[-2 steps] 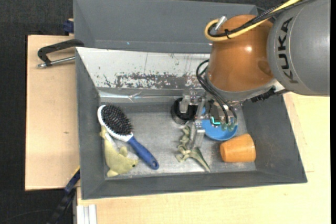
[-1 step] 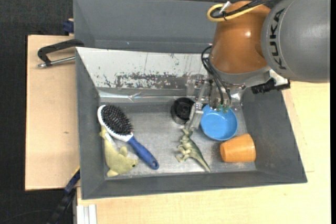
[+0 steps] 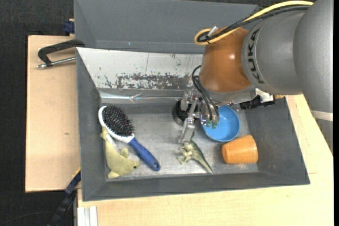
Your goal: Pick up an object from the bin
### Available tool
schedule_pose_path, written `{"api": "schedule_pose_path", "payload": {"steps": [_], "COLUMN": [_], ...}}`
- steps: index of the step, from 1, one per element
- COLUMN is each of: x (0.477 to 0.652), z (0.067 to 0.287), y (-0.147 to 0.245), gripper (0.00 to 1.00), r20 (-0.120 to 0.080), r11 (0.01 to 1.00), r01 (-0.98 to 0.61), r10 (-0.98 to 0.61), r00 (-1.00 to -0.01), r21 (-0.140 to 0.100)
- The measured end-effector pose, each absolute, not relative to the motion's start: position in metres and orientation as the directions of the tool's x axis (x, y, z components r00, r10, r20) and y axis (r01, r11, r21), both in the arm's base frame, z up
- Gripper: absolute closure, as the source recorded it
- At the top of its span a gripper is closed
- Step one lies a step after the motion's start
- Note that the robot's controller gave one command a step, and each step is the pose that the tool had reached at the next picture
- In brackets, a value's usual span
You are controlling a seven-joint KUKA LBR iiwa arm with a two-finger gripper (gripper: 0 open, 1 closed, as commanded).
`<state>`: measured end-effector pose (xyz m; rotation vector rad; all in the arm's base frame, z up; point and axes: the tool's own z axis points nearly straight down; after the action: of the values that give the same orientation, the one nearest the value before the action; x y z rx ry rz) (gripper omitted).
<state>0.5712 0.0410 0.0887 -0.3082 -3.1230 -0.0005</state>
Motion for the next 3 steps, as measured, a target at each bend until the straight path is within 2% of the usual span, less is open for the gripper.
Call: {"api": "schedule_pose_path", "payload": {"steps": [1, 2, 3], "x": [0.573, 0.572, 0.527], "z": [0.094, 0.093, 0.072], "y": [0.041, 0.041, 0.079], "gripper": [1.0, 0.0, 0.0], "r20": [-0.004, -0.002, -0.007], "r11": [0.981, 0.981, 0.99], "r01": [0.196, 0.196, -0.139], "r10": [0.196, 0.196, -0.139], "r00": [-0.981, -0.981, -0.99], "r21": [0.003, 0.003, 0.003]}}
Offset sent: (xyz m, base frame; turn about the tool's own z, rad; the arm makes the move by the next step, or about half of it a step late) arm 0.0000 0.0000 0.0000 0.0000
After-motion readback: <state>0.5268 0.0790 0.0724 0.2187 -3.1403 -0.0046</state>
